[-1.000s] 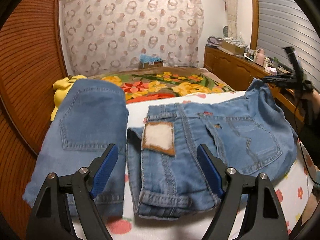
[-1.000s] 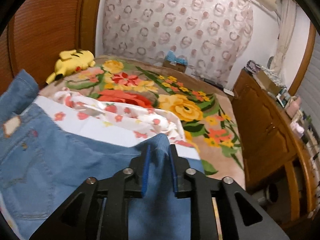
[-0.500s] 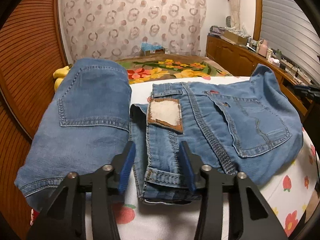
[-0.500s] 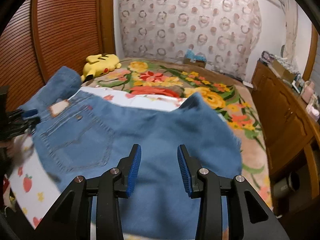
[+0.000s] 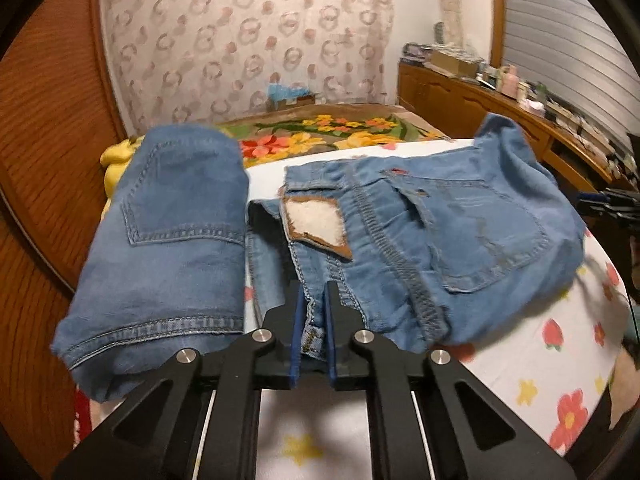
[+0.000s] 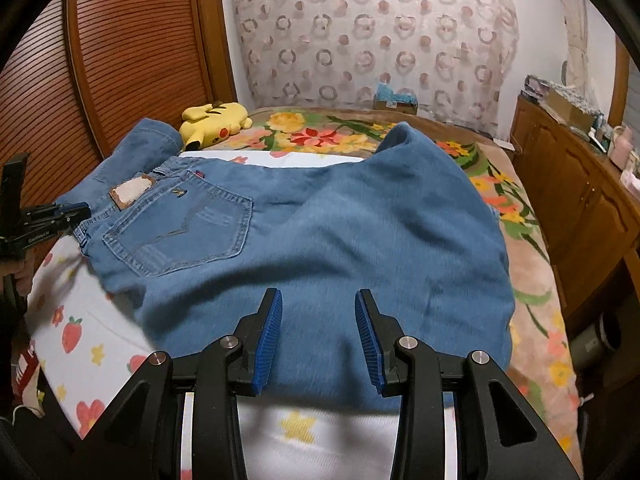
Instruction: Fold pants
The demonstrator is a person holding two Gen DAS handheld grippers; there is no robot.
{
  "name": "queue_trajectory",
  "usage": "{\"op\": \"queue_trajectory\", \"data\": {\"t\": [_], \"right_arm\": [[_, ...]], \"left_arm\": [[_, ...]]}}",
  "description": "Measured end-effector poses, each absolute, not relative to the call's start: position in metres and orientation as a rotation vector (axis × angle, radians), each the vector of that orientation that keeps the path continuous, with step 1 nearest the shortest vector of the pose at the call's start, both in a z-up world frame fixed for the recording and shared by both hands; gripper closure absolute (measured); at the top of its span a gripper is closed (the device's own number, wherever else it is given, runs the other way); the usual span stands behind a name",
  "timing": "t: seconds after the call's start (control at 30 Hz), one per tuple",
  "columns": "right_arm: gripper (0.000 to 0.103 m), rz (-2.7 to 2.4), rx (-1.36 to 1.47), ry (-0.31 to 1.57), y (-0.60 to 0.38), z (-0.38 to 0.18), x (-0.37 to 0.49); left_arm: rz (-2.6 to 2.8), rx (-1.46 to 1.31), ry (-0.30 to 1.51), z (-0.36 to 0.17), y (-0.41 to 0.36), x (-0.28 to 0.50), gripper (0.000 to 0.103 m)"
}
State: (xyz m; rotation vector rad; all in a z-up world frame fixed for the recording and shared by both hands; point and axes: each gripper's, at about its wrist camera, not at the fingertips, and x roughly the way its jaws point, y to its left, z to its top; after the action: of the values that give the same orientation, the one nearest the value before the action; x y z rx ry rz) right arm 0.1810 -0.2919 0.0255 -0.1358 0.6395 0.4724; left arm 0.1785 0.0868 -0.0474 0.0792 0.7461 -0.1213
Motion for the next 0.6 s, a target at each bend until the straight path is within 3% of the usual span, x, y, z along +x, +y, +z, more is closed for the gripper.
{"op": "queue_trajectory", "data": {"t": [0.27, 0.6], "right_arm": [[0.064, 0.489, -0.118, 0.615, -0.293, 0.021, 0.148], [0.064, 0.493, -0.103, 0.610, -0.309, 0.014, 0.125]], "left_arm": [[-0.070, 0.099, 0.679, -0.021, 0.089, 0.132, 0.095], [-0.048, 0.027, 0.743, -0.049, 0.105, 0.114, 0.095]]}}
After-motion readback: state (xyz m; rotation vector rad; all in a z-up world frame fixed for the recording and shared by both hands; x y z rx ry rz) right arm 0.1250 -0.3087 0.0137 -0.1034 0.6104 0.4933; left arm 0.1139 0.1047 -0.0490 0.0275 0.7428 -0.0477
